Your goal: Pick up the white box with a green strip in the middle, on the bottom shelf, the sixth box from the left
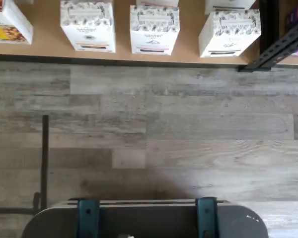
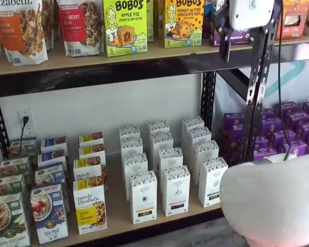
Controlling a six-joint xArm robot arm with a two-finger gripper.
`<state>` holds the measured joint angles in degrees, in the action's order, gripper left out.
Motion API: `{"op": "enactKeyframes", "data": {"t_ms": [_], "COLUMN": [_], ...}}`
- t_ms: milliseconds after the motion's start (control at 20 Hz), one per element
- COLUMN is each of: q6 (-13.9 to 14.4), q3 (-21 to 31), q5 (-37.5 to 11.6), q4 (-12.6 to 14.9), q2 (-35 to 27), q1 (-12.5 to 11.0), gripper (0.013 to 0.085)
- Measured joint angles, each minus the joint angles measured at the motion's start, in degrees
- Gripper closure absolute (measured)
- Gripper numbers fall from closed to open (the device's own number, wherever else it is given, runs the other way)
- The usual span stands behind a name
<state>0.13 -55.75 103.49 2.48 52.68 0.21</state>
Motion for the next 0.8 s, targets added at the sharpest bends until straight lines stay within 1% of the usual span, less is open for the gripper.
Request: {"op": "enactKeyframes", "data": {"t_ms": [50, 150, 300, 400, 550, 650, 700, 800], "q6": [-0.5, -2.3, -4.2, -5.5, -6.8, -7.3, -8.0, -8.3], "q3": [1.2, 3.8, 7.6, 11.2, 15.9, 19.5, 21.2, 23.9], "q5": [-0.9, -2.9, -6.0, -9.3, -13.7, -17.7, -19.6, -22.6], "q4": [0.1, -0.7, -1.5, -2.3, -2.9, -3.1, -3.9, -4.0], "q2": [0.2, 0.6, 1.3, 2.1, 2.7, 3.3, 3.5, 2.9], "q1": [-0.6, -2.7, -4.8, -6.3, -7.6, -8.1, -8.7, -8.9], "gripper": [0.0130, 0.0130, 0.0130, 0.0130, 0.0130, 0.0130, 0.0130, 0.0130]}}
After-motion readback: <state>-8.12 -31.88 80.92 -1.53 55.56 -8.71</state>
